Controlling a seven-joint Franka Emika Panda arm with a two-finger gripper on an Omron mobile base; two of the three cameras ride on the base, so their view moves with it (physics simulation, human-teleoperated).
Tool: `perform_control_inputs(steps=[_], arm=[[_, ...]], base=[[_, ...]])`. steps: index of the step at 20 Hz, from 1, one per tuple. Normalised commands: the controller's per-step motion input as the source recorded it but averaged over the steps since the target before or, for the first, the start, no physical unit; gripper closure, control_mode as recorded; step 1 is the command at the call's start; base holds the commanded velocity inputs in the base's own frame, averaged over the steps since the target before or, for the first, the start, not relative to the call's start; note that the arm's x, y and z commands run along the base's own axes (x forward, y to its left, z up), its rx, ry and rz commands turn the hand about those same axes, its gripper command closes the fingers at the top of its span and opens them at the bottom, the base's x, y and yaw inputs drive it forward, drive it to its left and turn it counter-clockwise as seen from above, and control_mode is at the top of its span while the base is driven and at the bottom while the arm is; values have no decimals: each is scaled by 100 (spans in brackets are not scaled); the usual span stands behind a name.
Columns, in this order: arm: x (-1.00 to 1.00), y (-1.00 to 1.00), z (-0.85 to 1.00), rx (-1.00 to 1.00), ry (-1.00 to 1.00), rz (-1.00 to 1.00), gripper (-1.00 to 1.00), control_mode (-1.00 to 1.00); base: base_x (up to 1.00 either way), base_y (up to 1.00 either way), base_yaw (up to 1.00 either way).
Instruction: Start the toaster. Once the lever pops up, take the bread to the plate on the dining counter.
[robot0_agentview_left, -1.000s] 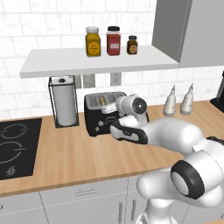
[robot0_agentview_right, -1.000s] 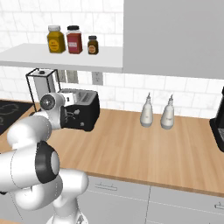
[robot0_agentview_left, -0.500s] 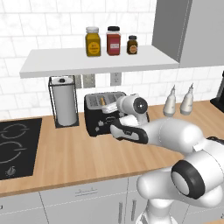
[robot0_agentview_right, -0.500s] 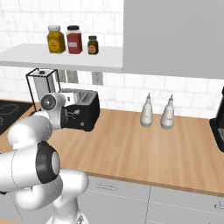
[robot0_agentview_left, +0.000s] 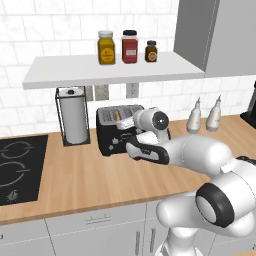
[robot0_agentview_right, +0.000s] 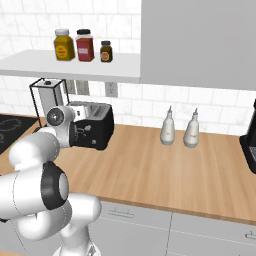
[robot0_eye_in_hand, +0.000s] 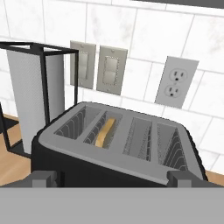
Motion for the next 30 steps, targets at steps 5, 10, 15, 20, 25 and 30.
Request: perform_control_inputs(steps=[5,10,15,20,25,30], arm=[[0,0,0,0,0,0,-100,-100],[0,0,0,0,0,0,-100,-100],[0,0,0,0,0,0,-100,-100],[0,0,0,0,0,0,-100,-100],[0,0,0,0,0,0,-100,-100],[0,0,0,0,0,0,-100,-100]], base=[[0,0,0],[0,0,0],[0,0,0],[0,0,0],[0,0,0],[0,0,0]])
